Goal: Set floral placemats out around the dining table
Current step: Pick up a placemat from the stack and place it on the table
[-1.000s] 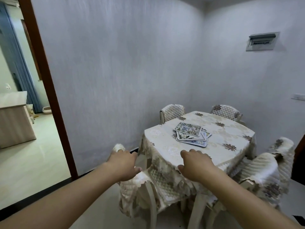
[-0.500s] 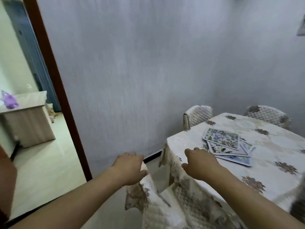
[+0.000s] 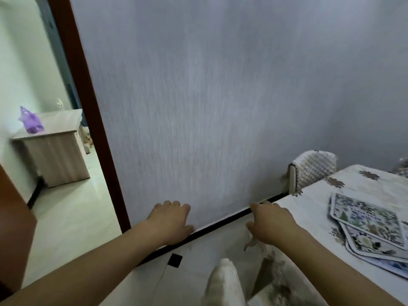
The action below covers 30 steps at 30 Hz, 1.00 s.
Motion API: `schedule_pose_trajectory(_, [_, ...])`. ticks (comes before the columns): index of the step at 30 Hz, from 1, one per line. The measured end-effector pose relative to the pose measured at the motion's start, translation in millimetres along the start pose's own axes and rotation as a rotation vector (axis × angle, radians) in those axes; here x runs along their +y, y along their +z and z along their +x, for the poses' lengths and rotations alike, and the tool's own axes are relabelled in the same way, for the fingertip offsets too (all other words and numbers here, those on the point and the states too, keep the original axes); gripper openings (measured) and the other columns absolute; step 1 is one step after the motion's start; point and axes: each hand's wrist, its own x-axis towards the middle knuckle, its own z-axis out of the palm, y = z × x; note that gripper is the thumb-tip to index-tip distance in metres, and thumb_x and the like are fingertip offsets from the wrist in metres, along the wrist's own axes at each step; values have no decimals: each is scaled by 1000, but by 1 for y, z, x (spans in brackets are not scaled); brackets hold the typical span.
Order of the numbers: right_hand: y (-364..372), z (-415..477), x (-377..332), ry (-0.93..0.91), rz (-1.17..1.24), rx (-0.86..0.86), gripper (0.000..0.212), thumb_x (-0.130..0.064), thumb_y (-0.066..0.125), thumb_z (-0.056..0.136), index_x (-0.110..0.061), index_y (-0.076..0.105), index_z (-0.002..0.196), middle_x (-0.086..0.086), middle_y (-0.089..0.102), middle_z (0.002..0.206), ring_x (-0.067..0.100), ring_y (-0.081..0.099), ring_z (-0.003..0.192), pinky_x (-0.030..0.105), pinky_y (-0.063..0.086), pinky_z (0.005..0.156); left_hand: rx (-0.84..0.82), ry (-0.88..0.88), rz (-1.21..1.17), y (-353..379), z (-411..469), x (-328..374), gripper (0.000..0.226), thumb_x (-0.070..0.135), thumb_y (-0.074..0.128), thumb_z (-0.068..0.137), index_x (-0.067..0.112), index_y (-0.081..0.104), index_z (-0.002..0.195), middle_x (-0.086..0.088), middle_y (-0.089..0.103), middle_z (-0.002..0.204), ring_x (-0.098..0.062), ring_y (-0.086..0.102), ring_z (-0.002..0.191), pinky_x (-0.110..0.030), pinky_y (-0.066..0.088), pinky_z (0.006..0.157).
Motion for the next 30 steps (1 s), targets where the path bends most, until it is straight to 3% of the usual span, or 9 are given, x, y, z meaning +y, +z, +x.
schedule_pose_trajectory(6, [6, 86, -33, 194, 8, -44, 28, -43, 53, 87, -23, 55, 106, 4, 63, 108, 25, 58, 95, 38, 50, 84, -25, 153, 45, -6, 116, -86, 63, 65, 38, 89, 20, 40, 133, -10, 52, 127, -30, 47, 114, -45, 40, 95])
schedule_pose_trajectory(10, [-1, 120, -33, 329, -30, -83, 30, -43, 52, 86, -22, 53, 108, 6, 60, 109, 28, 56, 100, 37, 42, 78, -15, 285, 71, -19, 197, -101, 65, 65, 37, 89, 21, 37, 137, -9, 50, 131, -29, 46, 117, -45, 39, 96])
schedule_pose_trajectory(17, [1, 177, 20, 562, -49, -109, 41, -51, 51, 89, -20, 52, 117, 9, 59, 115, 31, 56, 106, 38, 45, 84, 10, 546, 50, -24, 323, -53, 64, 67, 37, 88, 22, 40, 133, -9, 53, 126, -28, 49, 113, -43, 40, 91])
schedule_pose_trajectory(22, [23, 251, 86, 661, -20, -88, 36, -51, 50, 90, -20, 50, 107, 7, 59, 108, 29, 57, 98, 35, 41, 73, -9, 649, 77, -30, 426, -5, 63, 65, 38, 88, 21, 41, 133, -9, 53, 125, -29, 49, 112, -43, 40, 90])
schedule_pose_trajectory(30, [44, 331, 147, 804, 29, -131, 36, -50, 51, 89, -19, 51, 108, 7, 58, 109, 30, 58, 100, 37, 44, 77, -26, 807, 127, -54, 560, 64, 59, 63, 40, 89, 20, 43, 130, -10, 54, 126, -29, 50, 113, -42, 41, 90])
